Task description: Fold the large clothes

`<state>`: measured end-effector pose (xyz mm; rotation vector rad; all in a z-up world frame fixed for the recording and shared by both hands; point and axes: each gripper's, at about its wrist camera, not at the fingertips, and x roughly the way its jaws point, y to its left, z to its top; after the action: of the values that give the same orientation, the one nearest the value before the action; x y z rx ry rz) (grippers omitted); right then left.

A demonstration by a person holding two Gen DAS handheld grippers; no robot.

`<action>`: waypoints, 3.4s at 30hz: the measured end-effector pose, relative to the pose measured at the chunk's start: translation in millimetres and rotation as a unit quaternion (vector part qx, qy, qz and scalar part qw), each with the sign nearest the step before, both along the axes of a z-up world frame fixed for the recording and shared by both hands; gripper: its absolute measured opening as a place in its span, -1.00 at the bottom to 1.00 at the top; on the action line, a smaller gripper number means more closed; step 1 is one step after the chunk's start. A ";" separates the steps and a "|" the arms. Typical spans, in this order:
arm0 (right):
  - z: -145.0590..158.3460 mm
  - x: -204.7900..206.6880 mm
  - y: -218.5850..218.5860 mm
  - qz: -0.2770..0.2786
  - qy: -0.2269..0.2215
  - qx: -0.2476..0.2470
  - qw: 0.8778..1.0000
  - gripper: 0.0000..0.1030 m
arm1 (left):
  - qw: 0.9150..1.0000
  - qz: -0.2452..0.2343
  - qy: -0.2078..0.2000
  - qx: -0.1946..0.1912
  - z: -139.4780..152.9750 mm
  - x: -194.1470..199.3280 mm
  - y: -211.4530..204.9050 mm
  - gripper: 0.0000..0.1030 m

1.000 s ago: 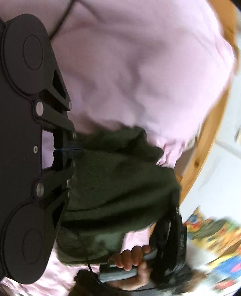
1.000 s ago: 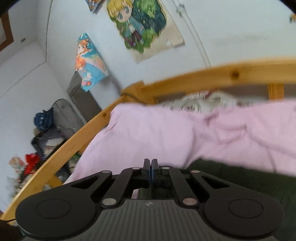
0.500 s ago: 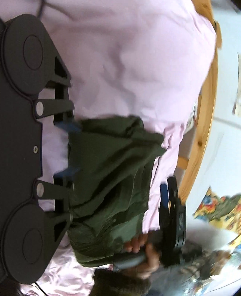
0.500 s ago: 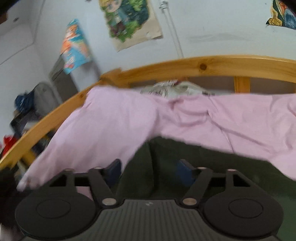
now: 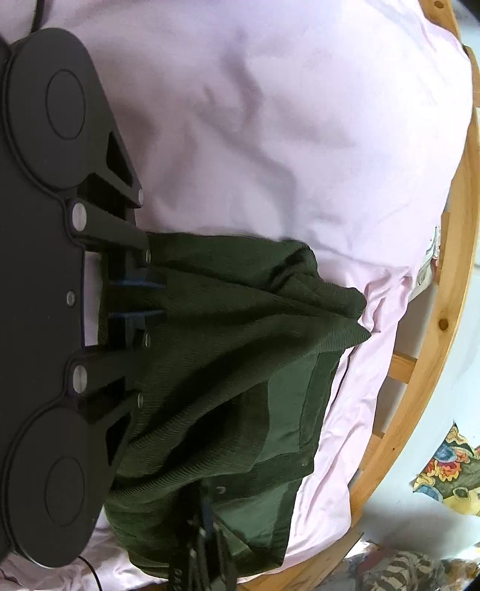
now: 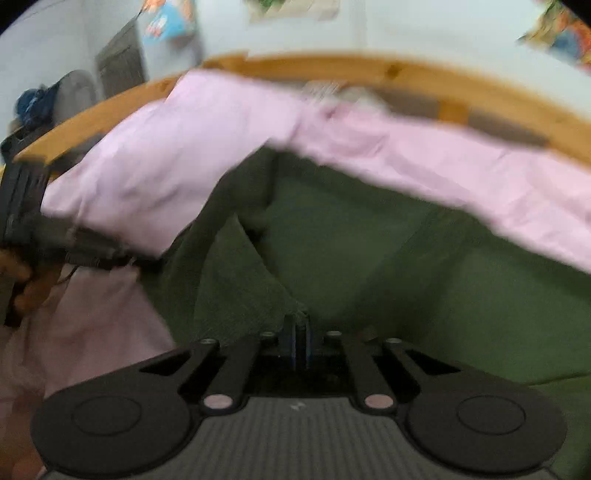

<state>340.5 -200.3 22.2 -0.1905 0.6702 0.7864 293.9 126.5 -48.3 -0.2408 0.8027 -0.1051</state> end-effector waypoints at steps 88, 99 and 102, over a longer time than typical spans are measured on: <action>-63.2 -103.1 -156.0 -0.417 -0.184 0.128 0.881 -0.92 | 0.995 0.070 -0.044 0.049 13.4 13.1 -31.7 -0.95; -90.3 -72.8 -173.2 -0.441 -0.089 0.116 0.885 -0.38 | 0.997 0.072 -0.009 0.041 8.1 -4.0 -18.2 -0.94; -80.2 -85.3 -163.9 -0.429 -0.134 0.102 0.888 0.19 | 0.999 0.041 -0.010 0.029 10.8 1.2 -16.2 -0.70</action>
<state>255.2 -364.2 -58.0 0.1891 0.3398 -0.0348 295.0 110.2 -37.4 -0.2180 0.7746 -0.0076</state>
